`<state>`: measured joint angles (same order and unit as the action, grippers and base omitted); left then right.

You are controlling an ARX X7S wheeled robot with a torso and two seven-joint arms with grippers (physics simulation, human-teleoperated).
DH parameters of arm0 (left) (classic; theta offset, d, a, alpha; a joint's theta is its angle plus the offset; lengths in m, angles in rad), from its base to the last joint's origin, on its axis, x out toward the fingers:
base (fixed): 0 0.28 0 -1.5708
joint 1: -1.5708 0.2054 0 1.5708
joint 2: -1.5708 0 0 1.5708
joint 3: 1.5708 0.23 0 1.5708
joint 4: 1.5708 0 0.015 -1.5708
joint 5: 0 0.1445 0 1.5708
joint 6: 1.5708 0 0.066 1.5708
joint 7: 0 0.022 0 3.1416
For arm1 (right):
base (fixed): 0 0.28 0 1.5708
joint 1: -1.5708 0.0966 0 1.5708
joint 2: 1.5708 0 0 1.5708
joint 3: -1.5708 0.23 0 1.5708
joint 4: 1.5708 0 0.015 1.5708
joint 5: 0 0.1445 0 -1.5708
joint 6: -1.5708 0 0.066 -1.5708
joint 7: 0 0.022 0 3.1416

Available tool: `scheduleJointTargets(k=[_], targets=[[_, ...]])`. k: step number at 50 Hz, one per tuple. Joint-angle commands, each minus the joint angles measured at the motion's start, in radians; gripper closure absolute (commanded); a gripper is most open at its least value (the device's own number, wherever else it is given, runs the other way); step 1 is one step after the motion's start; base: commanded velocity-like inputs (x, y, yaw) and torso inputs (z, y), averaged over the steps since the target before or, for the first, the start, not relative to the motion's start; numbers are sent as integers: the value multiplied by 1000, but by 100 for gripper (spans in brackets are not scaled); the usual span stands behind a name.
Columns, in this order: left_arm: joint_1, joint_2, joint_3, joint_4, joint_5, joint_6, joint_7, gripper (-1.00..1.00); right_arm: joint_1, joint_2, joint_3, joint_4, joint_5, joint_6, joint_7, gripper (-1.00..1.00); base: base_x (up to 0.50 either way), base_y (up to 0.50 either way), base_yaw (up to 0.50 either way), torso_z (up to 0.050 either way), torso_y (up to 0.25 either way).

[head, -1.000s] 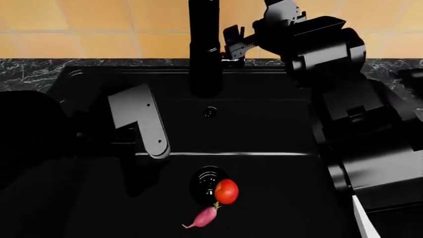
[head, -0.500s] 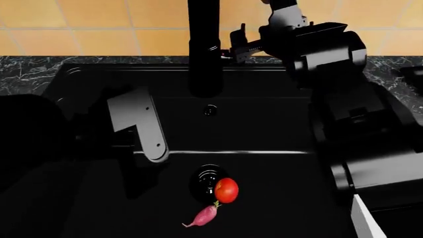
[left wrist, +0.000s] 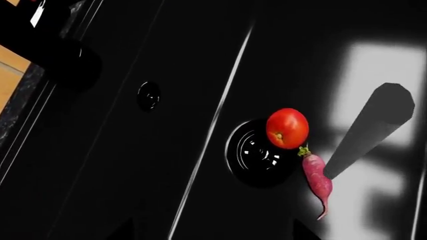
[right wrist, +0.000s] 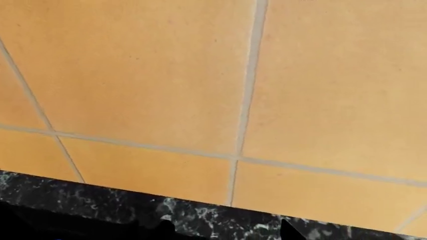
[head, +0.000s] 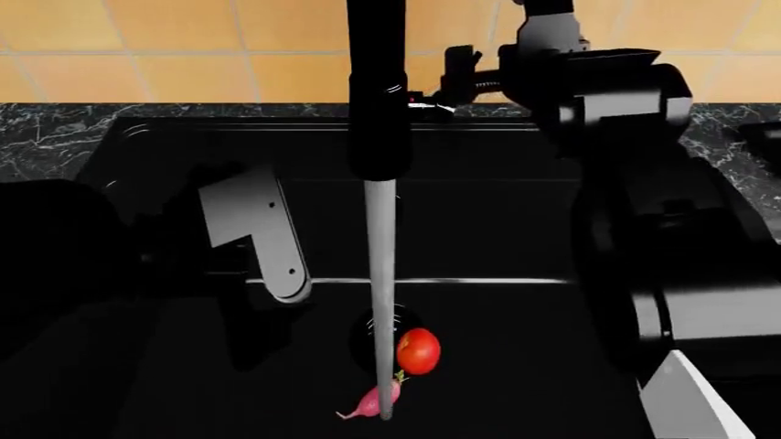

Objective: Pick up the fruits and vegetables and place them in the sink. Turn on the sink faucet to wash them. Then turn the sink off and put them in the tray.

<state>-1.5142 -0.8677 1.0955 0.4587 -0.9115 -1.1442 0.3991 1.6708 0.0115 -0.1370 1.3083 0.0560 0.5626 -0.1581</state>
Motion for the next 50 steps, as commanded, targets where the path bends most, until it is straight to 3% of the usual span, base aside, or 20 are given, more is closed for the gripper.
scheduleJointTargets(k=[1, 24, 50], targets=[[3, 2, 5, -1, 2, 4, -1, -100, 3, 11, 56, 0, -45, -5, 58, -100, 0, 0, 0, 0, 0], [12, 1, 13, -7, 9, 20, -1, -100, 72, 5, -9, 0, -56, -57, -13, -100, 0, 0, 0, 0, 0], [6, 19, 32, -19, 23, 22, 7, -100, 60, 39, 29, 0, -44, -64, 65, -100, 0, 0, 0, 0, 0]])
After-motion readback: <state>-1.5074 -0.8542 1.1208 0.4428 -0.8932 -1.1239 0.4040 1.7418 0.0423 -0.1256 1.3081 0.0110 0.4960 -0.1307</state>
